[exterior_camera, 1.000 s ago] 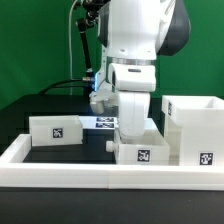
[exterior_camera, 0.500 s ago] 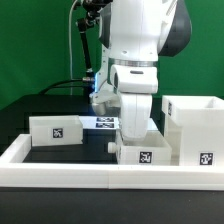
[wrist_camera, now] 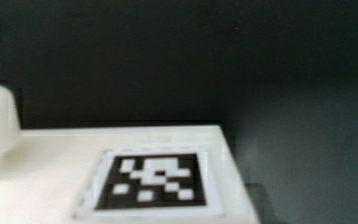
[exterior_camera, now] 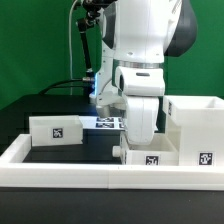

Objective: Assemble drawer

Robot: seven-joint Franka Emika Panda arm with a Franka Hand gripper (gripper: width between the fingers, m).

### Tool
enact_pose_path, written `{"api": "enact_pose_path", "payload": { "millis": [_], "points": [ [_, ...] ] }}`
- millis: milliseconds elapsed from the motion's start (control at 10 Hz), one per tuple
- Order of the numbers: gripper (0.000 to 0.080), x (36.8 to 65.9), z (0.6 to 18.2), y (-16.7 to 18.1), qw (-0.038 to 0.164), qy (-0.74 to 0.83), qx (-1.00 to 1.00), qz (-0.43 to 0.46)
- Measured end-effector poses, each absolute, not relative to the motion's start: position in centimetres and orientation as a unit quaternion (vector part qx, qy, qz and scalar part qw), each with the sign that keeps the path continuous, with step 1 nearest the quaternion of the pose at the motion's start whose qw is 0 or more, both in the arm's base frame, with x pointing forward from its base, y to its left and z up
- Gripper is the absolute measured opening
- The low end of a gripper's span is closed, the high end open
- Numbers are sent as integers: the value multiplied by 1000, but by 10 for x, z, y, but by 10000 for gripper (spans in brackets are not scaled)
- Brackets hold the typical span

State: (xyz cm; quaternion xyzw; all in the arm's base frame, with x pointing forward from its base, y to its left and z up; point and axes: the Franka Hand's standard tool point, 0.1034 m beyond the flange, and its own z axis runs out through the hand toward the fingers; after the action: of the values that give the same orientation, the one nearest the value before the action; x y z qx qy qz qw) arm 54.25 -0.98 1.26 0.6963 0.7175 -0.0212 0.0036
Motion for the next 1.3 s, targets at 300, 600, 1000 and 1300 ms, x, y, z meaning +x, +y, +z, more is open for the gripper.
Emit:
{"api": "enact_pose_path", "payload": {
  "millis": [300,600,1000,1300],
  "points": [
    [41,542,12,-8,6,715,698,-18],
    [41,542,11,-7,6,716,698,-18],
    [41,542,10,-6,12,709,705,-9],
    [41,542,9,-5,18,708,706,-13]
  ]
}}
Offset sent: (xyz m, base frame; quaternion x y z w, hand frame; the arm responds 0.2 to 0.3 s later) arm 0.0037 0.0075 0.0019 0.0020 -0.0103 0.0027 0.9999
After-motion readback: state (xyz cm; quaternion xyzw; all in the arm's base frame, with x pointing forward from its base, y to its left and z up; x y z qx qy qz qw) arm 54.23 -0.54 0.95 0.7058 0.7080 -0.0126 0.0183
